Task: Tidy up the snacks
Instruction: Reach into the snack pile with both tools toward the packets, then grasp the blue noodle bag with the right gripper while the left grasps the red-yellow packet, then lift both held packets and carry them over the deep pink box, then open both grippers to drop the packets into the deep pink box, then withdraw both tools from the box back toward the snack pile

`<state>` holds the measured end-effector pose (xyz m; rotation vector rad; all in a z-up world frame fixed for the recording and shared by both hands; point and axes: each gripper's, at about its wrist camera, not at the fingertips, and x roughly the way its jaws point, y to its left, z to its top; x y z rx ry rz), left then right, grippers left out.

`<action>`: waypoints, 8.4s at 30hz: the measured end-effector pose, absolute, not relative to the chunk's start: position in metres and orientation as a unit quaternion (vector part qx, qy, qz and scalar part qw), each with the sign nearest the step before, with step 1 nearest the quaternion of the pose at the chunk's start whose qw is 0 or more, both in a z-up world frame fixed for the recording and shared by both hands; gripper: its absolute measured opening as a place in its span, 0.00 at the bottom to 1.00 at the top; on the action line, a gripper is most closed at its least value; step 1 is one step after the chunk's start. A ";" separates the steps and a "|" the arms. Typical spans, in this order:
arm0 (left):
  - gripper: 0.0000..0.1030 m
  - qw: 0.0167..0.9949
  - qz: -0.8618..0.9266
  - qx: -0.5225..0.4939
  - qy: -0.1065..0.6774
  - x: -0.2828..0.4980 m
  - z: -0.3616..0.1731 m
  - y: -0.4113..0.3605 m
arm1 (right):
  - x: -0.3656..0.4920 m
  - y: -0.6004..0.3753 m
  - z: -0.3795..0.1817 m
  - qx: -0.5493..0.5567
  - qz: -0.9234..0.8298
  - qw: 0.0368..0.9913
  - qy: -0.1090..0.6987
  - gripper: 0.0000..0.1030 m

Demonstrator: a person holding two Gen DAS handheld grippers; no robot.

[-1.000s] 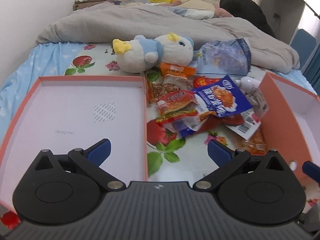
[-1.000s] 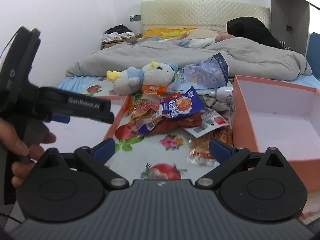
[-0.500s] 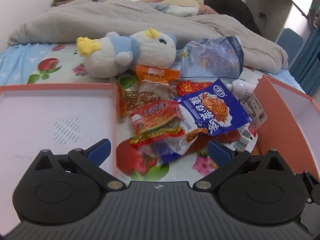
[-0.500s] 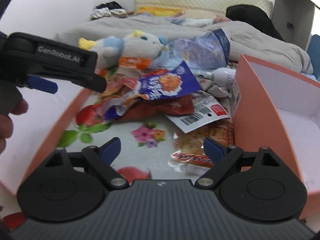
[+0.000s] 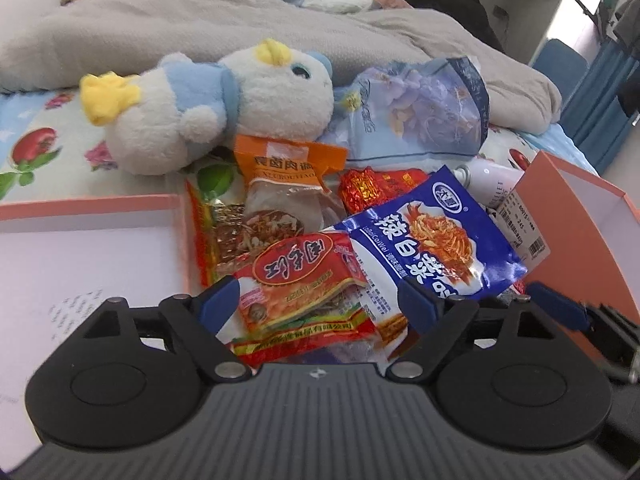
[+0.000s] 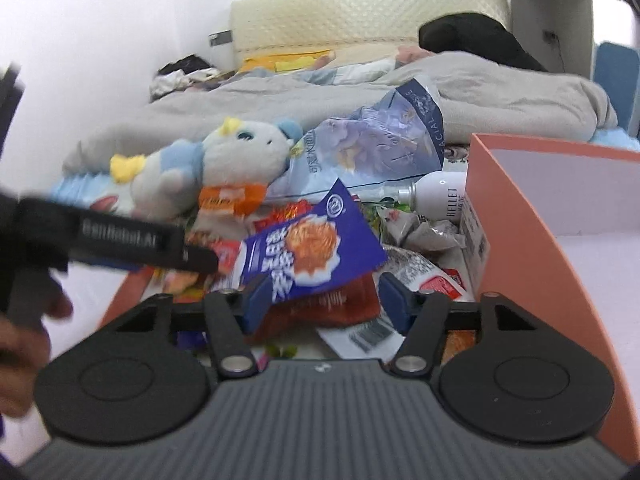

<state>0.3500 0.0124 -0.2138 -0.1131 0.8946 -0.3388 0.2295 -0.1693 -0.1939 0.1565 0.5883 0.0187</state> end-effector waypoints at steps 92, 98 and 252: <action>0.82 0.847 -0.154 0.040 0.506 0.167 -0.224 -0.031 | 0.080 -0.227 -0.170 0.160 0.074 0.896 0.407 0.16; 0.92 0.850 -0.136 0.061 0.505 0.181 -0.240 -0.039 | 0.079 -0.223 -0.168 0.149 0.080 0.899 0.403 0.16; 0.73 0.922 -0.194 -0.034 0.333 0.128 -0.018 -0.057 | 0.056 -0.266 -0.035 0.081 0.001 0.958 0.275 0.66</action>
